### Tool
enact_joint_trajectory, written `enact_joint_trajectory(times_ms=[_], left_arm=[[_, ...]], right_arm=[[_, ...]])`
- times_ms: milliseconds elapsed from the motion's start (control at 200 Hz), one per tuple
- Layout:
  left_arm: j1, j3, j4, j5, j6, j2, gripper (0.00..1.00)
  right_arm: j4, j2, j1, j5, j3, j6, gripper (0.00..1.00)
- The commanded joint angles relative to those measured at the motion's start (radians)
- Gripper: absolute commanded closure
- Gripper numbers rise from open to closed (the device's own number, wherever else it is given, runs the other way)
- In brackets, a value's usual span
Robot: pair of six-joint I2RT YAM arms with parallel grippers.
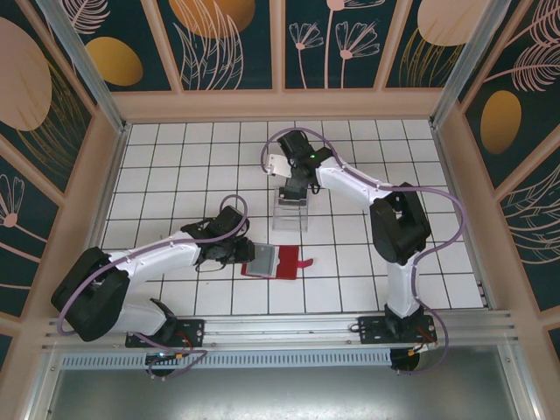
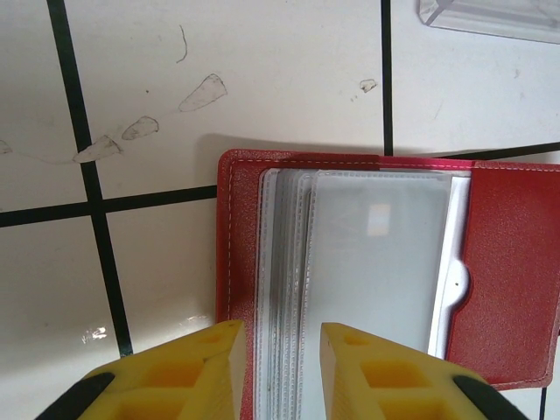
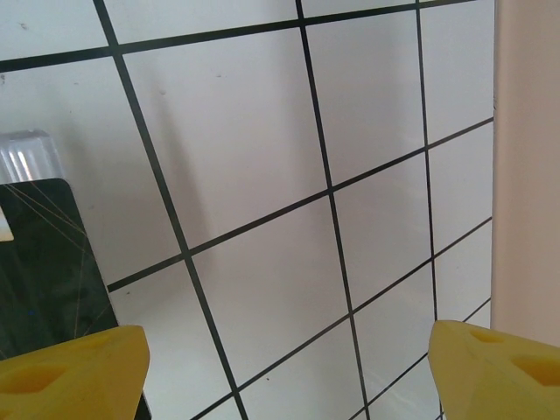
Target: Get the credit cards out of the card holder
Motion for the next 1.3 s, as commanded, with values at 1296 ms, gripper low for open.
enact_joint_trajectory(times_ms=[1296], left_arm=[[0.315,-0.165,0.259,0.144,0.063,-0.097,0.72]], right_arm=[[-0.213,-0.174,0.349,-0.258,-0.195,1.688,0.53]])
